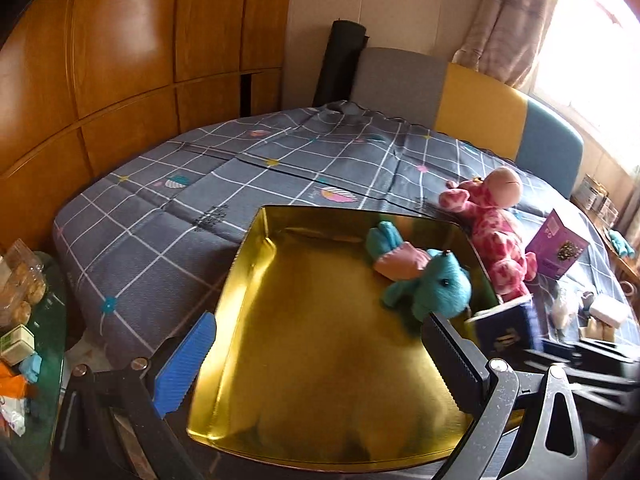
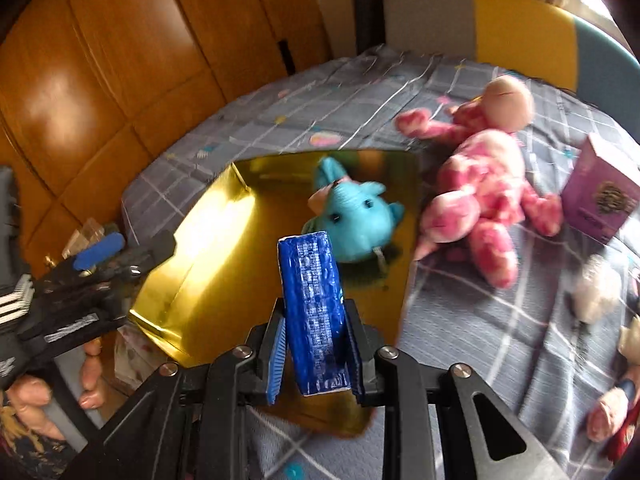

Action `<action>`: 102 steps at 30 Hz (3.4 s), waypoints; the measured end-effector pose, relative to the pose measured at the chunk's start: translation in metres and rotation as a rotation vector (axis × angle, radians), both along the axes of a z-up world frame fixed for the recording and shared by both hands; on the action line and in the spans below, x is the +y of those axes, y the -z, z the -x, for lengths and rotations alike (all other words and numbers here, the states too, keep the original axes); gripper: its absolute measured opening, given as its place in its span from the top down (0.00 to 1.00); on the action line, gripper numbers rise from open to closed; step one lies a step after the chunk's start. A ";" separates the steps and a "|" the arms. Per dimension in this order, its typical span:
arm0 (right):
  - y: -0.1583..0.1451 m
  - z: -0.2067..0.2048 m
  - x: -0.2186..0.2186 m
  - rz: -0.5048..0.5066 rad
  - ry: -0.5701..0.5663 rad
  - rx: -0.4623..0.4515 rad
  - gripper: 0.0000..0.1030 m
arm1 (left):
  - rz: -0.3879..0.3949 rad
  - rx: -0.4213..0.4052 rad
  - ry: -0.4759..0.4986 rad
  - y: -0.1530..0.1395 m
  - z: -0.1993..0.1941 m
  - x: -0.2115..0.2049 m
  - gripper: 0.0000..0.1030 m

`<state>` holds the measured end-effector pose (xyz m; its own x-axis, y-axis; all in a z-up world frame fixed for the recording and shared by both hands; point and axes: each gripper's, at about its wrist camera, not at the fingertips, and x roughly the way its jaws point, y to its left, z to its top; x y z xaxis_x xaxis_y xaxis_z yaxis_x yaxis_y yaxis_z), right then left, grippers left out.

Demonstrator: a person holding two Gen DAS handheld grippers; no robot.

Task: Organize soft objects
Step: 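Carry the blue Tempo pack to the gold tray and release it with the right gripper, then move the left gripper back toward the white plastic bag bundle, then grasp the white plastic bag with the left gripper while the right gripper grasps the white sponge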

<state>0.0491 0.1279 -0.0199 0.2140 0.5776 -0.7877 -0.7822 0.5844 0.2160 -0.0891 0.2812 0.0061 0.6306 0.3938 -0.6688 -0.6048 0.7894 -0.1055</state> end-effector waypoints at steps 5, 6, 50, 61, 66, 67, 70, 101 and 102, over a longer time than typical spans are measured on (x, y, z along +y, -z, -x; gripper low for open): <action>0.026 -0.003 0.025 0.113 0.016 -0.036 0.71 | 0.008 0.016 -0.002 0.004 0.001 0.007 0.00; 0.028 -0.004 0.023 0.122 0.017 -0.040 0.68 | 0.008 0.018 0.004 0.005 0.000 0.006 0.00; -0.018 -0.083 -0.233 0.064 0.582 -0.216 0.55 | -0.026 0.014 0.442 -0.022 -0.070 -0.110 0.00; -0.012 -0.114 -0.355 -0.062 0.960 -0.141 0.51 | 0.006 0.078 0.676 -0.017 -0.140 -0.183 0.00; -0.016 -0.110 -0.355 -0.085 0.933 -0.142 0.50 | -0.101 0.164 0.763 -0.004 -0.183 -0.225 0.00; -0.015 -0.112 -0.353 -0.084 0.931 -0.141 0.50 | -0.101 0.177 0.786 0.000 -0.192 -0.231 0.00; -0.013 -0.115 -0.354 -0.100 0.940 -0.125 0.50 | -0.106 0.208 0.816 0.011 -0.222 -0.245 0.00; -0.004 -0.120 -0.349 -0.075 0.905 -0.080 0.47 | 0.041 0.273 0.961 0.058 -0.267 -0.275 0.62; -0.005 -0.120 -0.346 -0.069 0.894 -0.087 0.47 | 0.049 0.268 0.953 0.055 -0.260 -0.273 0.62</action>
<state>0.1688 -0.2178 -0.0151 0.6632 0.2123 -0.7177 -0.0574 0.9705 0.2340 0.1707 0.0087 -0.0490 0.4943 -0.2318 -0.8378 0.2725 0.9565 -0.1039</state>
